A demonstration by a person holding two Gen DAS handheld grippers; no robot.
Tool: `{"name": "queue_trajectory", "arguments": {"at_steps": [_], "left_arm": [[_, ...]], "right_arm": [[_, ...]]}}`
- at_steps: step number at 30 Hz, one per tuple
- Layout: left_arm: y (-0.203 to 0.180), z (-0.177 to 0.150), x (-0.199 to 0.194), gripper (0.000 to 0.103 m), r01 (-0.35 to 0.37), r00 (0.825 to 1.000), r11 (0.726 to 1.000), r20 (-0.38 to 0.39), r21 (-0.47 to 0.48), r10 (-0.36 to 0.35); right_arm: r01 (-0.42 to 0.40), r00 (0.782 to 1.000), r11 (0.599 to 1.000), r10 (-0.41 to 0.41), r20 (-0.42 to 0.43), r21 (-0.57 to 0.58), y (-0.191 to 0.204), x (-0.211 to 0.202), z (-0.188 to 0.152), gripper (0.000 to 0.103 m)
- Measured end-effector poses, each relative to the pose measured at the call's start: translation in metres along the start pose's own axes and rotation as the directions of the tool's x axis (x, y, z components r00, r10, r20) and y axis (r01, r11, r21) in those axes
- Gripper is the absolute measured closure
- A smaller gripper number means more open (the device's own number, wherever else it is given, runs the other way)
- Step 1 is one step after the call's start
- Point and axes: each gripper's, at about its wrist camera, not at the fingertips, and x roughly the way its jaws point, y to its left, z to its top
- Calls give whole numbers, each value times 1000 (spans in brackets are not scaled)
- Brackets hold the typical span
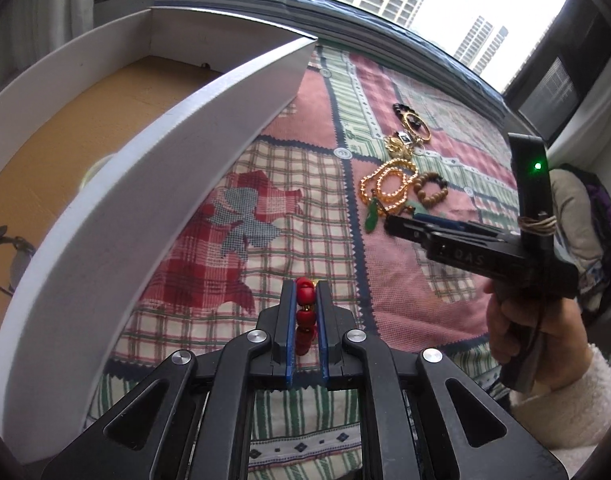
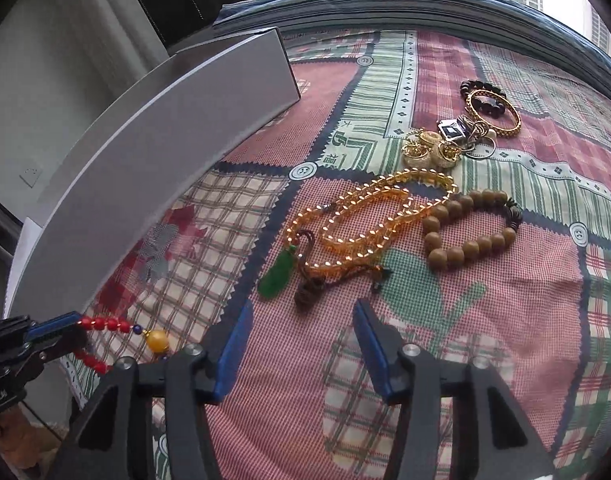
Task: Organize jewelry
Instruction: 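Carry the red beads and green pendant into the box and release both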
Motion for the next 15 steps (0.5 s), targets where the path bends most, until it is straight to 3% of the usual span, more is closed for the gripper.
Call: {"name": "queue_trajectory", "arguments": {"at_steps": [3,4,5,6,10,15], "left_arm": [[3,-1,3,96,1,1000,1000,-9,-5,-1],[4,-1,4,96,2,1000,1000,-14,-7,-2],[4,-1,5,96,1,1000,1000,-17,-9,-1],[3,0,4,96,2,1000,1000,-18,-8,-2],[-4,3,-6,96,4,1000,1000,3,18,-4],[-16,8,-25,96,44,998,999,32,24,-45]], "right_arm": [[49,999,999,-49,3,-7,2,14,5,54],[68,997,997,-67,22,-23,5,14,5,62],[76,997,996,-76,16,-41,6,14,5,81],[73,997,996,-72,11,-50,7,13,5,87],[1,1000,1000,-1,18,-18,2,-15,1,95],[-61,995,998,61,83,-3,-2,-76,-2,95]]}}
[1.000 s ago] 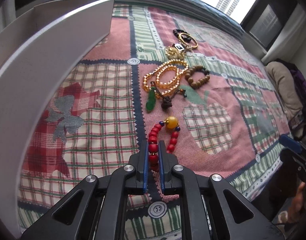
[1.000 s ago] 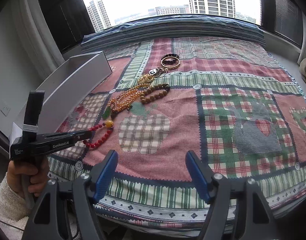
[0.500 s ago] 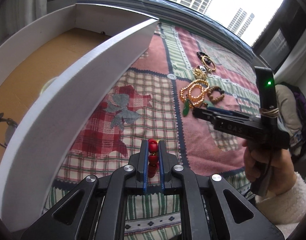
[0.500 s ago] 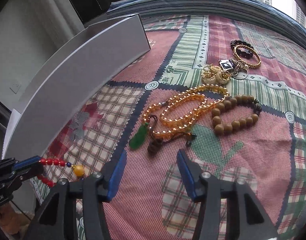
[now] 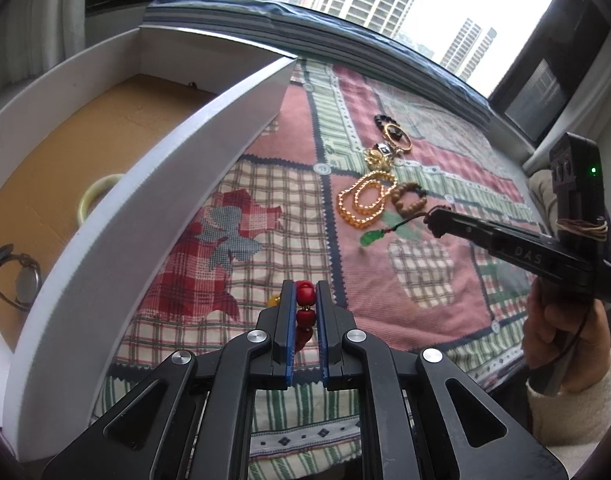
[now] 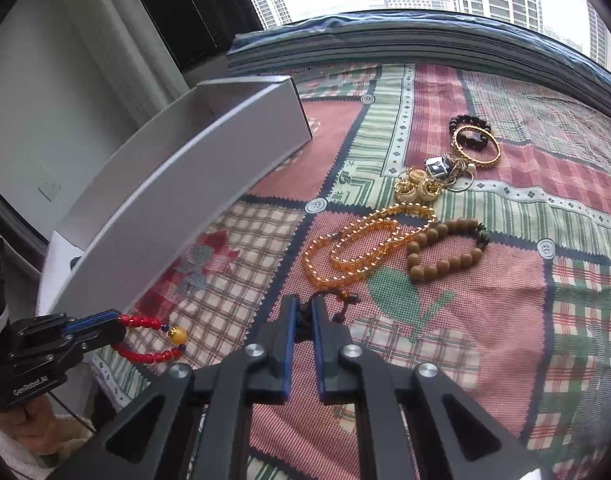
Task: Organize jewelry
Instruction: 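Carry the red beads and green pendant into the box and release both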
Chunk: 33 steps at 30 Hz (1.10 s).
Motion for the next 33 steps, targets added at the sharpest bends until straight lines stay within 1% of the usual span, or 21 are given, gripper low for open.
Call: {"name": "queue_trajectory", "arguments": {"at_steps": [3,7,10,14,17,19,22,25,30,33], "left_arm": [[-6,7,-17,96,35,999,999,24,-4,-35],[-10,23,-45,96,81,995,997,57,-13,-80],[-7,39,-73,96,83,992,996,99,-14,-81],[9,62,-111,96,35,983,999,183,-28,-29],[28,76,-131,96,-35,969,998,243,-55,48],[42,84,-139,96,-79,959,994,266,-78,97],[63,91,-145,96,-140,944,984,285,-107,165],[85,96,-140,96,-202,930,969,283,-141,235],[127,101,-106,96,-249,932,945,214,-213,294],[153,99,-78,96,-269,938,930,149,-251,312]], "right_arm": [[-9,999,1000,10,30,-14,3,-31,5,95],[-19,997,999,22,68,-40,9,-60,17,95],[-25,994,997,33,100,-78,21,-76,31,95],[-62,986,989,82,144,-133,44,-90,56,95],[-102,978,978,132,161,-182,71,-91,80,95],[-131,971,967,169,167,-219,92,-89,94,95],[-164,963,950,213,167,-267,123,-74,117,95],[-213,957,935,258,133,-284,150,-47,137,95],[-274,956,921,293,29,-276,184,25,163,95],[-275,961,916,275,-42,-293,200,70,171,95]]}}
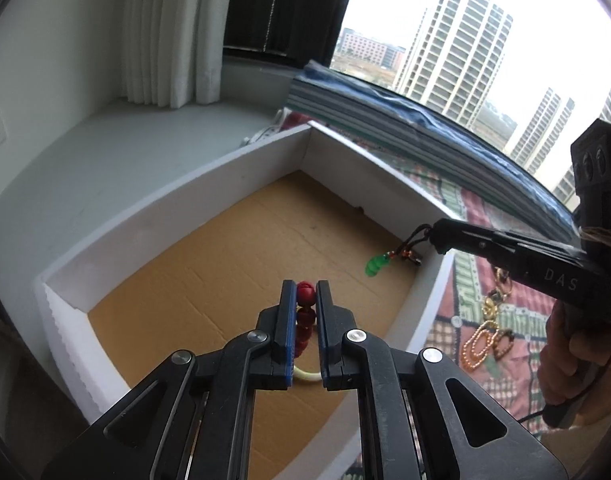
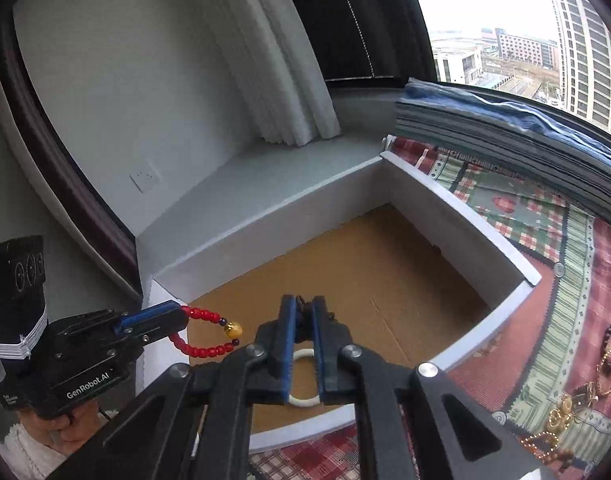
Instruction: Organize jewelry
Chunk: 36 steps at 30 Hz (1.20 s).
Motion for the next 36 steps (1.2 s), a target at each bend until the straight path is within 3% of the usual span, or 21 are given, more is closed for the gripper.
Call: {"name": "queue_trajectory", "arguments": {"at_steps": [5,8,9,10,11,12,15,19,22,27,32,36], "left_arm": [[16,-6,39,96,-57,996,998,-66,-25,56],[18,-7,46,94,-106,992,994,-70,-22,104],[19,-7,45,85,-126,990,992,-60,-23,124],[19,-8,43,75,-134,990,991,-57,-25,133],[20,-9,38,55,-131,990,991,-47,-30,129],[21,-9,33,43,-128,992,991,-27,-36,127],[11,-14,14,37,-136,990,991,21,-14,136],[-14,-26,-15,23,-98,992,995,86,32,95],[-43,-37,-30,15,-78,990,993,128,90,66],[-92,-55,-41,13,41,992,986,109,165,-59],[-132,-77,-42,10,118,986,974,96,195,-138],[-163,-102,-29,9,180,981,958,27,221,-191]], "right_arm": [[58,994,998,-60,-92,-26,-6,59,7,95],[80,992,997,-80,-93,-6,-13,70,9,92],[88,993,996,-88,-85,-1,-15,70,9,87],[100,992,995,-99,-72,6,-16,65,9,67],[112,993,994,-111,-51,18,-19,60,9,46],[123,992,992,-122,-27,30,-21,52,8,42],[182,983,983,-183,23,26,-22,24,5,42],[263,961,965,-264,87,20,-16,-21,-16,36],[275,952,961,-276,128,31,-15,-55,-38,31],[324,935,945,-326,136,40,-26,-102,-74,31],[349,920,935,-354,170,57,-36,-152,-116,28],[401,892,911,-412,187,93,-40,-177,-155,28]]}}
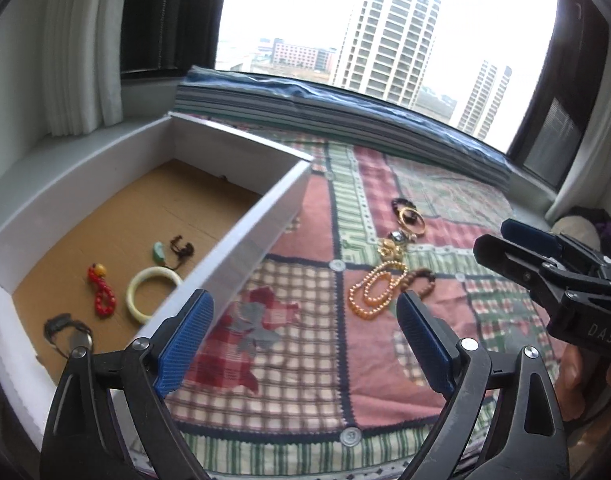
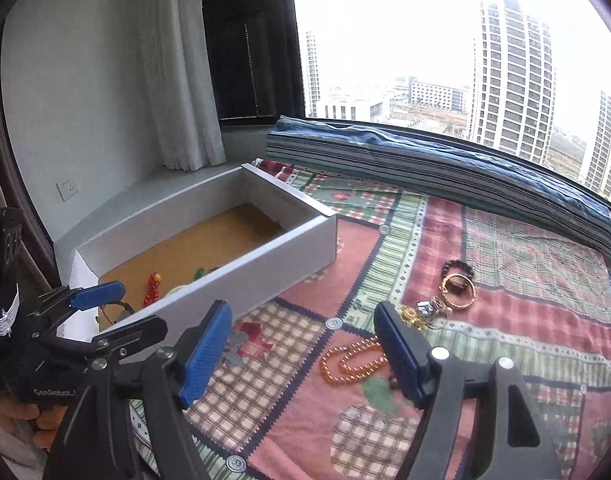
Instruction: Organize jewelry
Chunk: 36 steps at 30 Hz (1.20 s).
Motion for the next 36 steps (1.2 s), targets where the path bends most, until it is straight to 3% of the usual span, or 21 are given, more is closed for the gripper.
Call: {"name": "queue_trajectory", "arguments": {"at_steps": [9,17,23,36], "left_arm": [[-46,-40,15,9,42,996,996,-79,84,-36],[-54,-50,13,9,61,996,992,-78,112,-52],[-56,-55,15,9,69,995,990,-82,122,-59],[-56,-62,13,9,64,995,991,-88,121,-53]], "right_arm": [[139,988,985,-132,-74,101,-30,-31,-81,28],[287,958,949,-282,-55,129,-37,-57,-118,28],[297,954,940,-285,-93,170,-39,-55,-131,28],[334,942,934,-330,-57,125,-27,-59,-120,28]]}}
